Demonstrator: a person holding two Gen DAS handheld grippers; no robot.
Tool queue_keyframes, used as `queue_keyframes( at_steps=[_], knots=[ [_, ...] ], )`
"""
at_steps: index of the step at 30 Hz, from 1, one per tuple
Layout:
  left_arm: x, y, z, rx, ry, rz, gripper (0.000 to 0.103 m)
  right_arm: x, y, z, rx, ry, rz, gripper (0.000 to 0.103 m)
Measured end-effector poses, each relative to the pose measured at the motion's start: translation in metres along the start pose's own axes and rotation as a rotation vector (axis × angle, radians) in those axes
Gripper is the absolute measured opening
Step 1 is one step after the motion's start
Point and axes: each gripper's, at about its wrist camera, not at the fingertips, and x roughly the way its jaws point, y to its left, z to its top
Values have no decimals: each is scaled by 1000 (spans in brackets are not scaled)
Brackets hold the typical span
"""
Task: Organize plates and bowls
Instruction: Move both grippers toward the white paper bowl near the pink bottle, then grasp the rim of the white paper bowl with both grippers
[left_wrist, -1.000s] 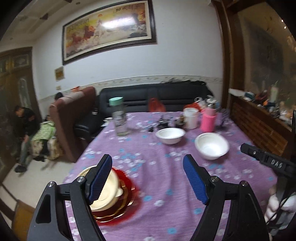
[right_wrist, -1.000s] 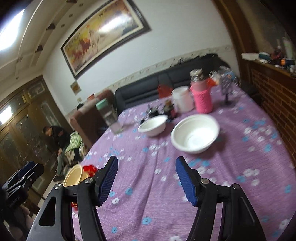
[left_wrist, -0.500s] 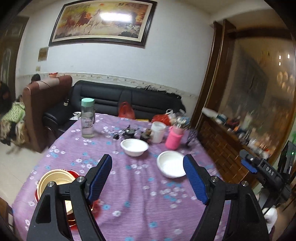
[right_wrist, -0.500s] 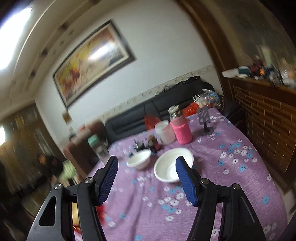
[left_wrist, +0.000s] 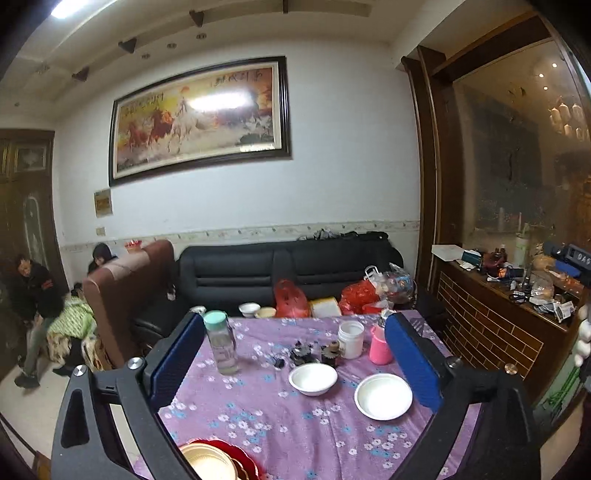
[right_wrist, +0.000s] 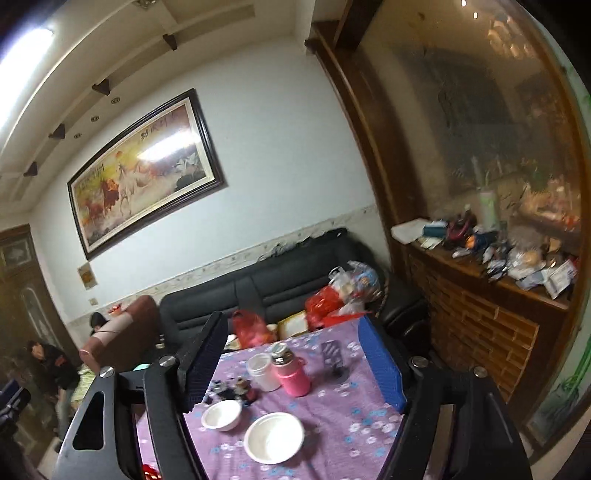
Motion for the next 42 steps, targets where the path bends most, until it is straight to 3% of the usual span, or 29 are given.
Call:
queue_keyframes(
  at_steps=[8, 13, 17, 21, 25, 29, 34, 39, 42],
  knots=[
    [89, -3, -99, -74, 311, -165, 99, 68, 5, -101, -64, 232, 38, 78],
    [139, -6, -157, -118, 410, -151, 99, 104, -1, -157, -81, 295, 47, 78],
    [173, -13, -198, -113, 495, -90, 99, 144, -9, -195, 9, 382, 78, 78],
    [189, -15, -217, -38, 498, 1, 99, 173, -16, -217, 70, 421, 79, 78],
    [200, -22, -216, 41, 451, 87, 99, 203, -19, -232, 93, 429, 59, 78],
    [217, -28, -213, 86, 425, 114, 99, 230, -20, -243, 108, 413, 24, 77],
    [248, -40, -217, 95, 460, 105, 99, 270, -33, -261, 181, 419, 4, 77],
    [283, -43, -216, -44, 530, 6, 99, 292, -50, -282, 227, 443, 4, 77],
    [304, -49, -221, -72, 543, -6, 99, 295, -55, -283, 193, 445, -4, 77]
  ],
)
